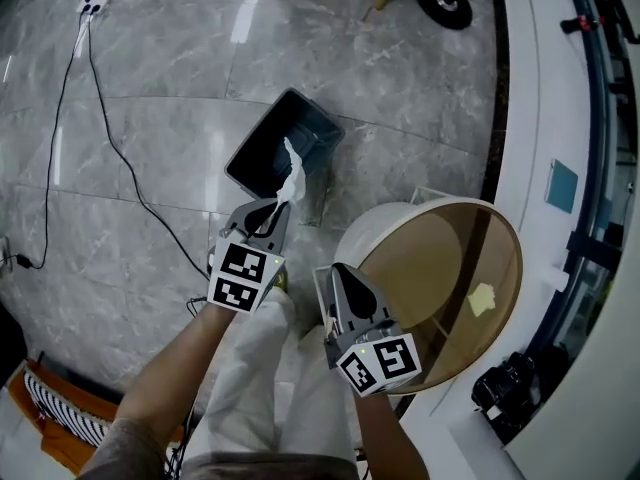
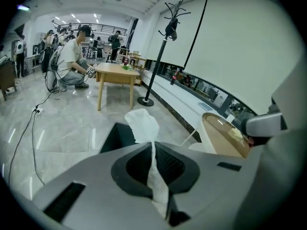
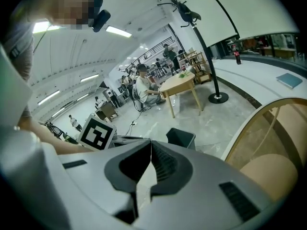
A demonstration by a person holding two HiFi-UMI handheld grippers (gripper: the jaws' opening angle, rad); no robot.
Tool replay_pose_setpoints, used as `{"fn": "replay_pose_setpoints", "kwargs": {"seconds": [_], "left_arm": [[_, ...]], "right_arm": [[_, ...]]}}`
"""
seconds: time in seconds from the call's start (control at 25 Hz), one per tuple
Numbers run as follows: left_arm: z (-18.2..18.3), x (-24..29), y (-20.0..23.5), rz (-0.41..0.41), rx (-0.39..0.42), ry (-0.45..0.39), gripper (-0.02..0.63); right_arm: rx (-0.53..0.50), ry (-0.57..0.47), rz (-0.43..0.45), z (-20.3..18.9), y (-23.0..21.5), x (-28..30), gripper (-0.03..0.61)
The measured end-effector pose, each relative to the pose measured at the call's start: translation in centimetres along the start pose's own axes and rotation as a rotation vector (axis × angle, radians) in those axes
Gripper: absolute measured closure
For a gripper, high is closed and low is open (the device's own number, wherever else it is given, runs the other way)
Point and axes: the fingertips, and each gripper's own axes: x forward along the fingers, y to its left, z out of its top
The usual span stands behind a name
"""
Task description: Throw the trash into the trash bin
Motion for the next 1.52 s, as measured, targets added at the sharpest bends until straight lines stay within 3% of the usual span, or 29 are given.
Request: {"fn": "replay_pose_setpoints", "kwargs": {"seconds": [0.52, 1.0, 1.16, 1.52], "left_arm": [[-1.1, 3.9, 5.4, 0.098, -0.052, -0.001, 0.592], [-1.1, 5.2, 7.4, 0.150, -0.072, 0.013, 0.589], [-0.8, 5.4, 7.3, 0.152, -0.075, 0.007, 0.495], [-1.8, 6.1, 6.0, 0.098, -0.062, 0.042, 0.387]], "right_arm": [[-0.008, 0.044, -0.013, -1.2, -1.1, 1.5, 0.560], [0.000, 0.049, -0.023, -1.6, -1.0, 2.0, 0.560], [0.004, 0.048, -0.035, -1.6, -1.5, 1.6, 0.560], [0.018, 0.043, -0.050, -2.0, -1.8, 1.1, 0.560]]}}
